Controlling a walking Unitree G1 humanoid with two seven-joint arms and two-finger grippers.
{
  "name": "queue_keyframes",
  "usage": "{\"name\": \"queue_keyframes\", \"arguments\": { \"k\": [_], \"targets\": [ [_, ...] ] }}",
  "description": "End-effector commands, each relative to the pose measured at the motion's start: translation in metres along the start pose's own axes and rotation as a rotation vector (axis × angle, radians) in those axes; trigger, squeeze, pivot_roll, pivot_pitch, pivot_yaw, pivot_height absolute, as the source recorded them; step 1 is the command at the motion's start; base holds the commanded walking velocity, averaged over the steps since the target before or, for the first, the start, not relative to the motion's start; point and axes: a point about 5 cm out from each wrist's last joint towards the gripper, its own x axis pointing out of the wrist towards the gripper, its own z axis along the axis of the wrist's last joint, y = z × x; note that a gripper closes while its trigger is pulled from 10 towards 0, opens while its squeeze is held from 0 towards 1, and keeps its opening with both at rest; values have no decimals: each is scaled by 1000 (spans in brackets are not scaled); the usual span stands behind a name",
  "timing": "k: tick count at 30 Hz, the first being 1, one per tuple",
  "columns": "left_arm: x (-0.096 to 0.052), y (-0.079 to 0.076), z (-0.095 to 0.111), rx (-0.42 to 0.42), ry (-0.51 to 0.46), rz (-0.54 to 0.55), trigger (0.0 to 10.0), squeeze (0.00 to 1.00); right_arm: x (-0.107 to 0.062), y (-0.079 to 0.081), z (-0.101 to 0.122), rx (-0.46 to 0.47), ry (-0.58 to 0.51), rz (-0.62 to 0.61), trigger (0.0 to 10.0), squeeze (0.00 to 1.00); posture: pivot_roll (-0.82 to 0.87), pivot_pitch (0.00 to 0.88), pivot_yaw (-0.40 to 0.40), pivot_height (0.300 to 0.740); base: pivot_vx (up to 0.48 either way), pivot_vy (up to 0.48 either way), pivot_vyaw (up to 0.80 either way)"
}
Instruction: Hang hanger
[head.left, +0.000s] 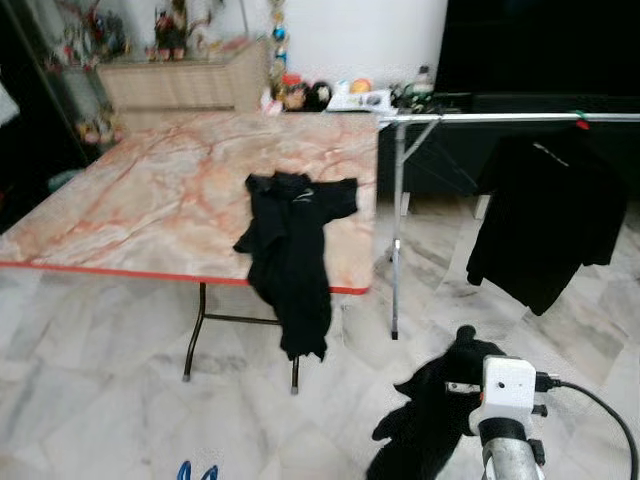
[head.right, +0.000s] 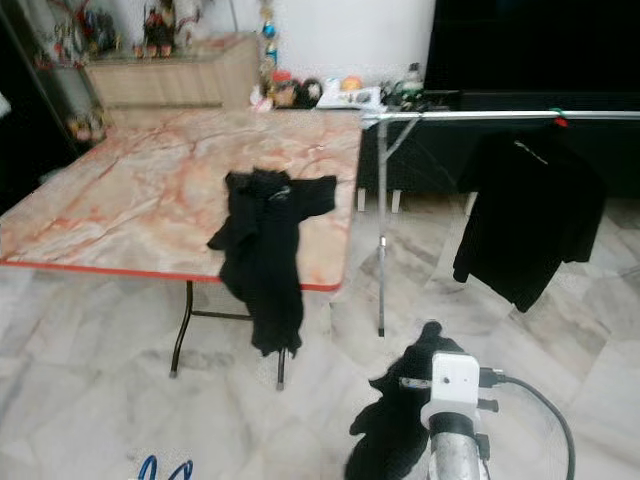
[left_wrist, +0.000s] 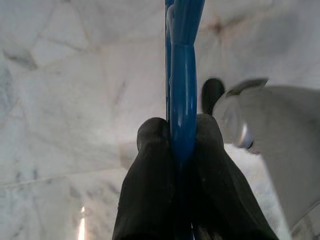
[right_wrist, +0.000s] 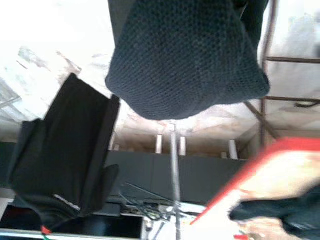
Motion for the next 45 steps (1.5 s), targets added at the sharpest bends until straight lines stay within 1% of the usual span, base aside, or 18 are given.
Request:
{"name": "queue_keyframes", "arguments": {
  "k": [1,11,29,45],
  "targets": [
    [0,2,2,16,-5,7,10000,0,3,-4,8,-2,-43,-10,10000,0,44,0,66,740,0,292,0],
    [0,2,4,10,-9,6,10000,0,5,-7,10,0,-53,-18,10000,0,46,0,61,740,0,294,0],
    [0,1,2,1,-5,3,10000,0,5,-5,11,1,-53,-9,10000,0,46,0,56,740,0,296,0],
    [0,0,2,10,-8,5,10000,0,5,-3,11,4,-52,-6,10000,0,49,0,57,740,0,343,0]
  ]
}}
